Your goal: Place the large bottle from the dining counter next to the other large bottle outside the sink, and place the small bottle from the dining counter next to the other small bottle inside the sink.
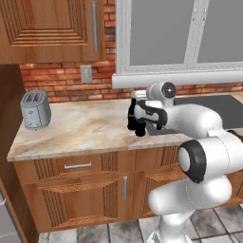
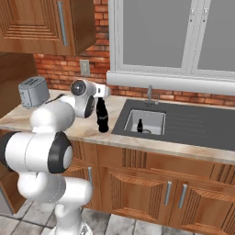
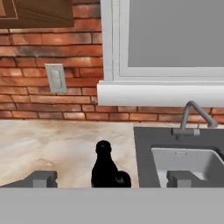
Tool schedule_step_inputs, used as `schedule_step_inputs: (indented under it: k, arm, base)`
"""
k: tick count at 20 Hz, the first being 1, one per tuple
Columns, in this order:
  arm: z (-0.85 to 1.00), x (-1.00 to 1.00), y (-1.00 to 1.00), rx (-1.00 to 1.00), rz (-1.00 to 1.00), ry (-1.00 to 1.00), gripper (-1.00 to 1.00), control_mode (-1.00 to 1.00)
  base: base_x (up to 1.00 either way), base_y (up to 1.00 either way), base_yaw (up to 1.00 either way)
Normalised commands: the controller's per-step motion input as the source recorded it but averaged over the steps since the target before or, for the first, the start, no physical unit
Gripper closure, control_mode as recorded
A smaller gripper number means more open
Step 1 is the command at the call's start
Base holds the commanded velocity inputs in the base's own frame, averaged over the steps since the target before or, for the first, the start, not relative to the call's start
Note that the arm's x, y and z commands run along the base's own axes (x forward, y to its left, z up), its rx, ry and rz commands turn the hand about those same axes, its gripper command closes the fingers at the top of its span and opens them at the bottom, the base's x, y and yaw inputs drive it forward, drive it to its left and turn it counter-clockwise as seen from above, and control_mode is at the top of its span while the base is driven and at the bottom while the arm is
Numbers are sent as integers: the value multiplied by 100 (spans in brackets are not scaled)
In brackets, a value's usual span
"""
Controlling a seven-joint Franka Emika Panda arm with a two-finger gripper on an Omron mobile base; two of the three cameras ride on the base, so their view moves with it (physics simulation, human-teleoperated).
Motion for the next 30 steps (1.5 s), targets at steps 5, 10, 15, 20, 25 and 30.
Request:
schedule_step_inputs:
  k: [5,10,15,20,25,30]
  arm:
    - [0,-9,0,-3,0,13,-100,-100]
    - [-17,-49,7,-1,5,6,-100,-100]
    - [0,-63,10,-4,5,0,-100,-100]
    - [-7,-45,1,-1,3,4,-100,-100]
    - [-24,-31,0,-4,0,10,-100,-100]
    - [-24,-19,0,-3,0,13,-100,-100]
  base:
    - [0,0,0]
    - [0,0,0]
    - [0,0,0]
    - [0,0,0]
    - [0,0,0]
    - [0,0,0]
